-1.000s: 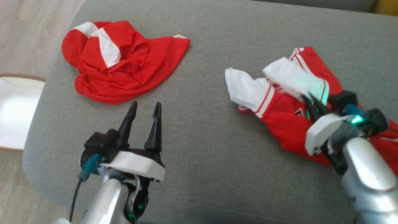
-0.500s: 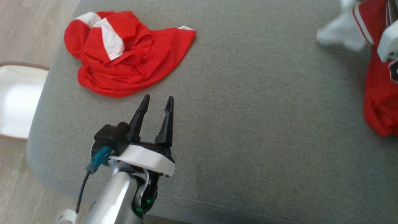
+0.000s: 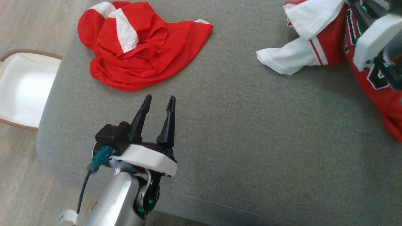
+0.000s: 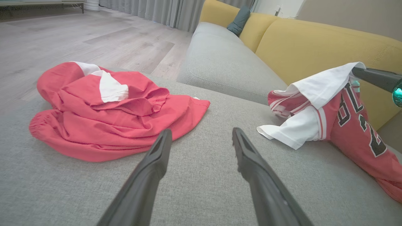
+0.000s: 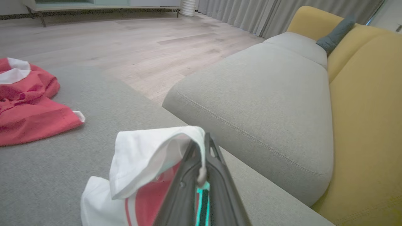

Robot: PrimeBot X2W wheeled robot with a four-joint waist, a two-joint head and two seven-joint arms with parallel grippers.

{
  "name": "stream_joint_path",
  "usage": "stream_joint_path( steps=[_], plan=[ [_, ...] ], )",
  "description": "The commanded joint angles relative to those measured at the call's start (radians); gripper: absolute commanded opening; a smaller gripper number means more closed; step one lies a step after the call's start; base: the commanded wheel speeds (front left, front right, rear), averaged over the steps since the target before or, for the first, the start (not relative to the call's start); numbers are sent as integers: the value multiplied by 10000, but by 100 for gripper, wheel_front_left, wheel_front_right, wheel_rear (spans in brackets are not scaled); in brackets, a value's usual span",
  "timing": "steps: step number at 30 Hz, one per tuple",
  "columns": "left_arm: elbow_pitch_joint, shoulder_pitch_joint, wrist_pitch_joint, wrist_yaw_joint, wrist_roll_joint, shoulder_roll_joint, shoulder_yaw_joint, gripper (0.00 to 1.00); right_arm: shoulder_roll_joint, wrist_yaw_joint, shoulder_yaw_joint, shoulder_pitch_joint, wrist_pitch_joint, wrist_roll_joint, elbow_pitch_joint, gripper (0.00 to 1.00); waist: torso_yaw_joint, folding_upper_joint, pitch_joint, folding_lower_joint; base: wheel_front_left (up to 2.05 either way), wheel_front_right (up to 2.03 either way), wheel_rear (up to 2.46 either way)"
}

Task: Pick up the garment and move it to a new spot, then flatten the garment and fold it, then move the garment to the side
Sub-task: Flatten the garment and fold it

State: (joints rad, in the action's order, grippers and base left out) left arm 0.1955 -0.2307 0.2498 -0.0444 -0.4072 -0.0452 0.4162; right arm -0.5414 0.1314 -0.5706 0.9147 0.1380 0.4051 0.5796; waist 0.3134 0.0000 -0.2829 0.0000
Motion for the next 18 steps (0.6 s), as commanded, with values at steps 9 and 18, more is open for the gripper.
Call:
stream_joint_path(
  steps=[9,18],
  plan=[
    [-227,-518,120,5,102,-51,-270,100,450,-7,321,1330,-1243,-570,1965,100,-432,0,116,0,0,0,0],
    [-107,-238,120,81,351,-51,-865,100,1288,-7,616,559,-3109,-121,2597,100,-1626,0,1145,0,0,0,0]
  ],
)
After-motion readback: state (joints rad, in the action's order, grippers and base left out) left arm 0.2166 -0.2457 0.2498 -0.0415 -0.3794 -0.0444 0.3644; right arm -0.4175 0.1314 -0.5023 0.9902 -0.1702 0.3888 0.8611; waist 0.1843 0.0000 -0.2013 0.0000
